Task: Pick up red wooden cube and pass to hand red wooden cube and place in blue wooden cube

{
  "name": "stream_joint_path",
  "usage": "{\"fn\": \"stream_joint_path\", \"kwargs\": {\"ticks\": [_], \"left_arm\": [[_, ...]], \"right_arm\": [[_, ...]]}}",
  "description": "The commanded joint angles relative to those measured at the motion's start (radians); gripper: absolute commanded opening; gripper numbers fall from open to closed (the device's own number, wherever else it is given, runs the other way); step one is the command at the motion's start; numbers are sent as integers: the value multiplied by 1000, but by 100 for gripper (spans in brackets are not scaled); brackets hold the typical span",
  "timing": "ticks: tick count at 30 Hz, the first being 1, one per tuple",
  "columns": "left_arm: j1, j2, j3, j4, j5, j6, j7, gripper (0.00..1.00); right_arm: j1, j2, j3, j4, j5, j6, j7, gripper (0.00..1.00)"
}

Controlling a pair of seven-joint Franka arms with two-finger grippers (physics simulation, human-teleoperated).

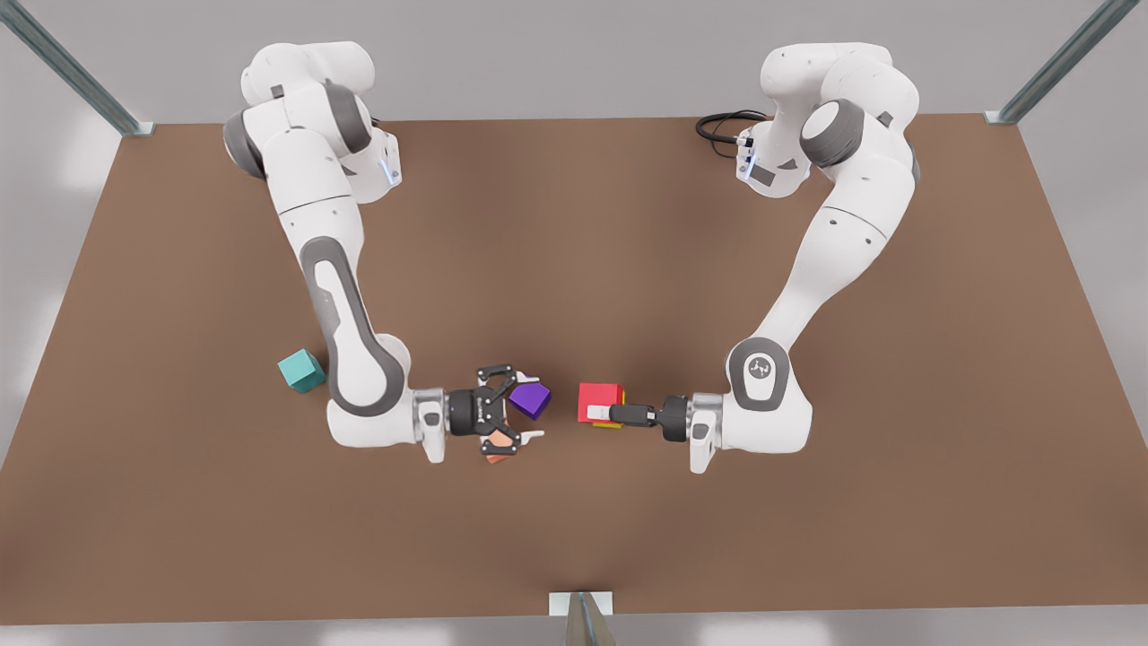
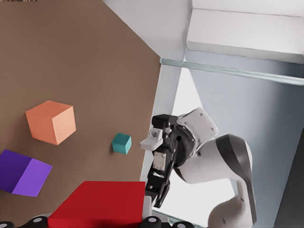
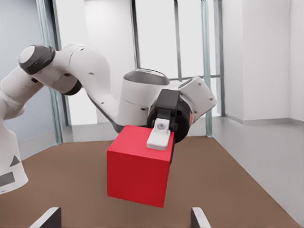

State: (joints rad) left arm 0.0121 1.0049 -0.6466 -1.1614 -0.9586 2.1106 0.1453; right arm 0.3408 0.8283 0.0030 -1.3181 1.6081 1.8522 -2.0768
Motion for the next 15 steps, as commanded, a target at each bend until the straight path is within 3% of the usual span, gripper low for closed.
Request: {"fn": "stream_joint_path", "kwargs": {"ticks": [1, 6, 15], "left_arm": [[-1, -2, -1, 0, -12, 2, 145, 65], [-3, 6, -1, 2, -12, 3, 145, 65], [-11, 6, -2, 0, -14, 22, 145, 65]], "right_arm": [[4, 5, 8, 0, 24, 82, -341, 100], [7, 18, 72, 0, 56, 145, -341, 100], [6, 31, 115, 2, 67, 189, -339, 100]]}}
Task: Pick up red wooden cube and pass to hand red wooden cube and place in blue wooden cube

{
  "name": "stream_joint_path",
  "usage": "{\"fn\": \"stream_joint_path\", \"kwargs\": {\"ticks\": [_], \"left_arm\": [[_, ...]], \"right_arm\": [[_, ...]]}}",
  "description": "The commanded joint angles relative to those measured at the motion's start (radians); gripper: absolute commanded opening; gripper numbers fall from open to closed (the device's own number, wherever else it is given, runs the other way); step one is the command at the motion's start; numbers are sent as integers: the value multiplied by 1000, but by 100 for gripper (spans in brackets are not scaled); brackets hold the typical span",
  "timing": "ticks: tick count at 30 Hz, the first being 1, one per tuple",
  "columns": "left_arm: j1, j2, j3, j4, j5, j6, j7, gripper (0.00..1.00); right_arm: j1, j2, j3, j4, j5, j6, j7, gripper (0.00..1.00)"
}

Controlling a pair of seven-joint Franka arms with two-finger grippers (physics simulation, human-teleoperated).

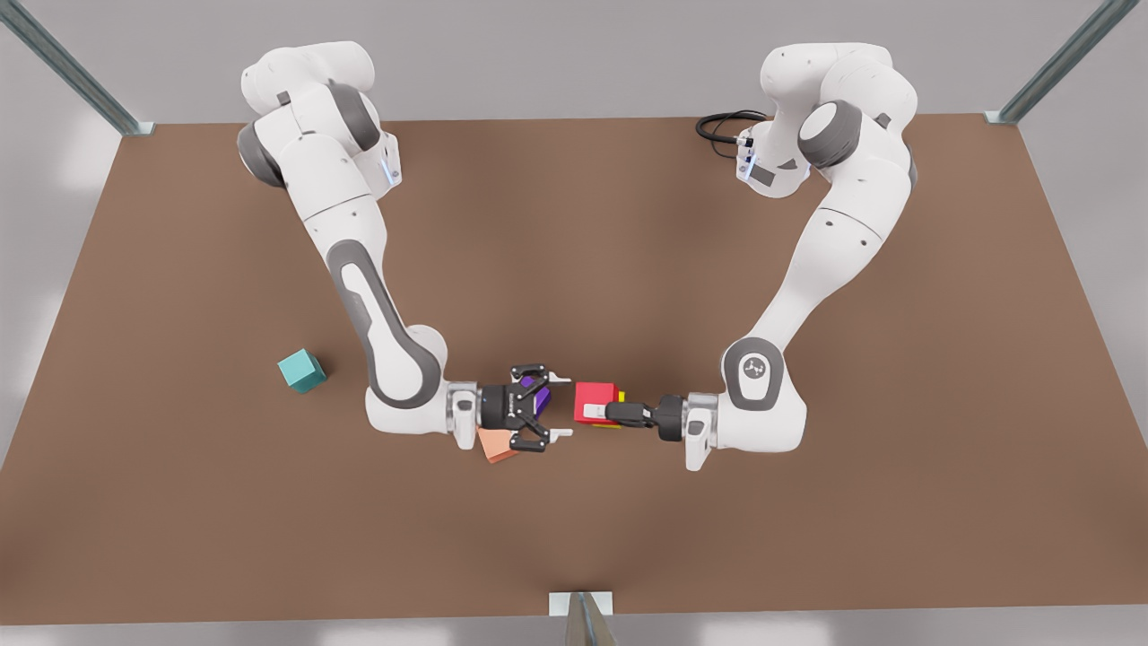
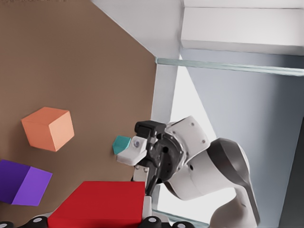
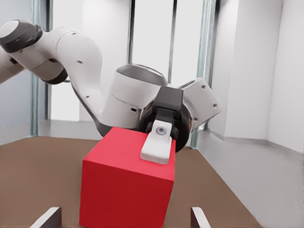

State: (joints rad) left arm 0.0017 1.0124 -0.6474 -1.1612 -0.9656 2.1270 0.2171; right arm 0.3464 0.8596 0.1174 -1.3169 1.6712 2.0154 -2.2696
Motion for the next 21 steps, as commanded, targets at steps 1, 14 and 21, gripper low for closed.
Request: {"fn": "stream_joint_path", "kwargs": {"ticks": [1, 14, 21], "left_arm": [[0, -3, -2, 0, -12, 5, 73, 65], [-9, 6, -2, 1, -16, 24, 74, 65], [-25, 2, -9, 1, -19, 57, 62, 65]], "right_arm": [[-1, -1, 5, -2, 4, 25, -148, 100], [0, -5, 30, -33, 13, 26, -149, 100], [2, -2, 73, -21, 18, 86, -148, 100]]}}
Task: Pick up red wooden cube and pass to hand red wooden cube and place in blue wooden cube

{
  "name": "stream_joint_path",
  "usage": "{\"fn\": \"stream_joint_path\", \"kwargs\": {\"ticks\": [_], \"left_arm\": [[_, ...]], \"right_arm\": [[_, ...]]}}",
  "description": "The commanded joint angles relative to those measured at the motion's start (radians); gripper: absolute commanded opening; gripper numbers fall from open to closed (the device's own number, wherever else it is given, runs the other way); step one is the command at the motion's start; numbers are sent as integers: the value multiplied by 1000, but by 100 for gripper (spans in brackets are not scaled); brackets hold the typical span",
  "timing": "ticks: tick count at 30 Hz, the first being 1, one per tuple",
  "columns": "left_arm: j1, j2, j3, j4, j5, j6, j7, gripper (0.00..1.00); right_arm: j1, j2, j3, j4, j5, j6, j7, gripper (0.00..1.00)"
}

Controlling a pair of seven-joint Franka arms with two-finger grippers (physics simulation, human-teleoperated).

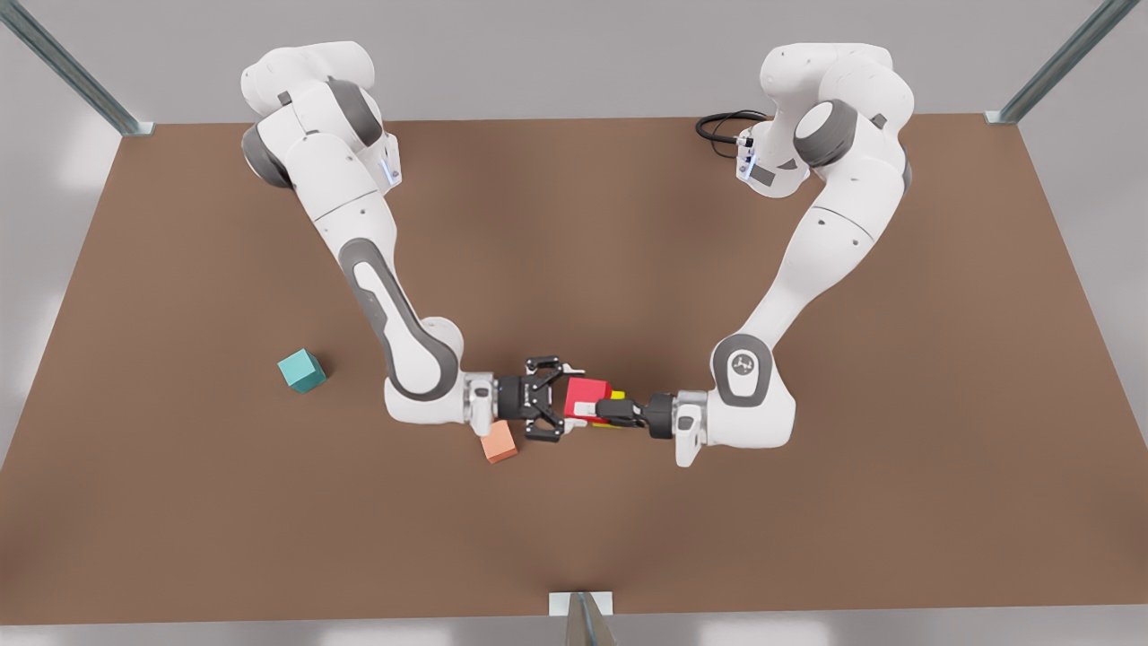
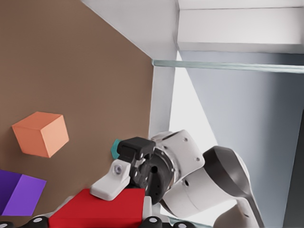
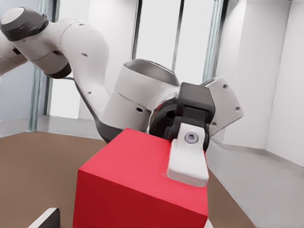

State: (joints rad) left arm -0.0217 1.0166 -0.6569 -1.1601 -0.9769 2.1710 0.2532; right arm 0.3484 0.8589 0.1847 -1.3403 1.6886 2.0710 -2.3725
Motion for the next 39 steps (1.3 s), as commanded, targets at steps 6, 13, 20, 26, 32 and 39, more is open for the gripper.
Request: {"fn": "stream_joint_path", "kwargs": {"ticks": [6, 13, 20, 26, 32, 39], "left_arm": [[-9, -1, -6, 0, -8, 29, 26, 65], [-7, 0, -6, 0, -8, 30, 26, 66], [-7, -1, -4, 0, -8, 29, 26, 100], [175, -27, -6, 2, 67, -186, -23, 100], [381, -388, -10, 19, 1168, -654, -154, 100], [63, -840, 563, -405, 1000, -525, -204, 100]], "right_arm": [[1, 0, 12, 7, 13, 50, -45, 100], [0, 0, 13, 6, 13, 49, -47, 61], [-9, -1, 13, 6, 13, 46, -44, 61], [-121, -76, -1, -91, -263, 23, -25, 61], [-267, -271, -97, -223, -1150, -97, 639, 63], [-71, -419, -476, -486, -1569, 93, 1023, 63]]}}
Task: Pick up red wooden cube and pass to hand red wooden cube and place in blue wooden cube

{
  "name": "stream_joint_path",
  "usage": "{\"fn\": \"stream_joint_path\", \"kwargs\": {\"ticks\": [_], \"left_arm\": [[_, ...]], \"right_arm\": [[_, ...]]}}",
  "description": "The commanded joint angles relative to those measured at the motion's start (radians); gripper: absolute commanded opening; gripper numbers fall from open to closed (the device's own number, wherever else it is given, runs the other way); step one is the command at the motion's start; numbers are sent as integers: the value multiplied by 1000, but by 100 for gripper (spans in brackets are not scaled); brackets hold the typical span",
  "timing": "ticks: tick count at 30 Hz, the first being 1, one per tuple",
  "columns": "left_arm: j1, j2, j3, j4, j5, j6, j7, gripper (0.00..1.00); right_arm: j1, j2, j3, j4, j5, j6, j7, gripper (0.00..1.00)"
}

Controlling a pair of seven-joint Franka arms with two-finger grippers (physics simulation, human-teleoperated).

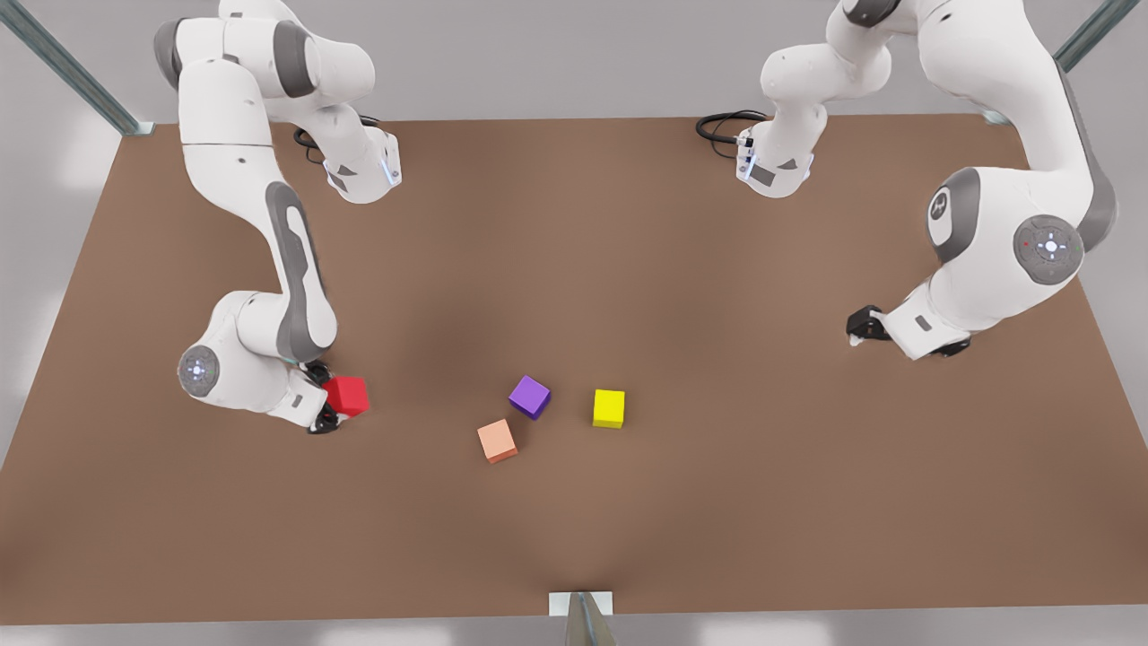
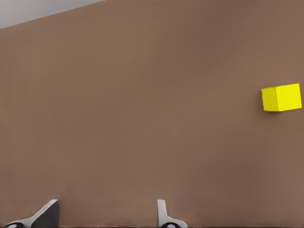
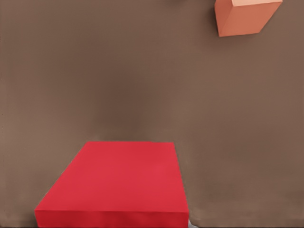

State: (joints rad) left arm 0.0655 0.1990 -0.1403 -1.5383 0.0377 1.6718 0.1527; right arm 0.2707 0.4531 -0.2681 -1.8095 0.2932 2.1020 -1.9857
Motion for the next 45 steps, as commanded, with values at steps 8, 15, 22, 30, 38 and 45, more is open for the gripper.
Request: {"fn": "stream_joint_path", "kwargs": {"ticks": [8, 15, 22, 30, 38, 45], "left_arm": [[-32, -21, 45, -28, -2, -55, -105, 100], [-32, -21, 45, -28, -2, -58, -104, 100], [-24, -20, 45, -26, -4, -89, -104, 100], [-33, -1, 44, -29, -2, -84, -105, 100], [-39, 5, 13, -6, -1, -46, -105, 100], [-43, 8, 13, 3, -1, -44, -105, 100]], "right_arm": [[-5, -183, -56, -370, -465, 359, 699, 63], [-4, -197, -56, -409, -506, 363, 700, 63], [-5, -197, -56, -442, -506, 365, 702, 63], [-5, -191, -59, -459, -520, 362, 700, 80], [-10, -198, -71, -447, -520, 342, 686, 100], [-21, -263, -71, -398, -511, 116, 682, 100]]}}
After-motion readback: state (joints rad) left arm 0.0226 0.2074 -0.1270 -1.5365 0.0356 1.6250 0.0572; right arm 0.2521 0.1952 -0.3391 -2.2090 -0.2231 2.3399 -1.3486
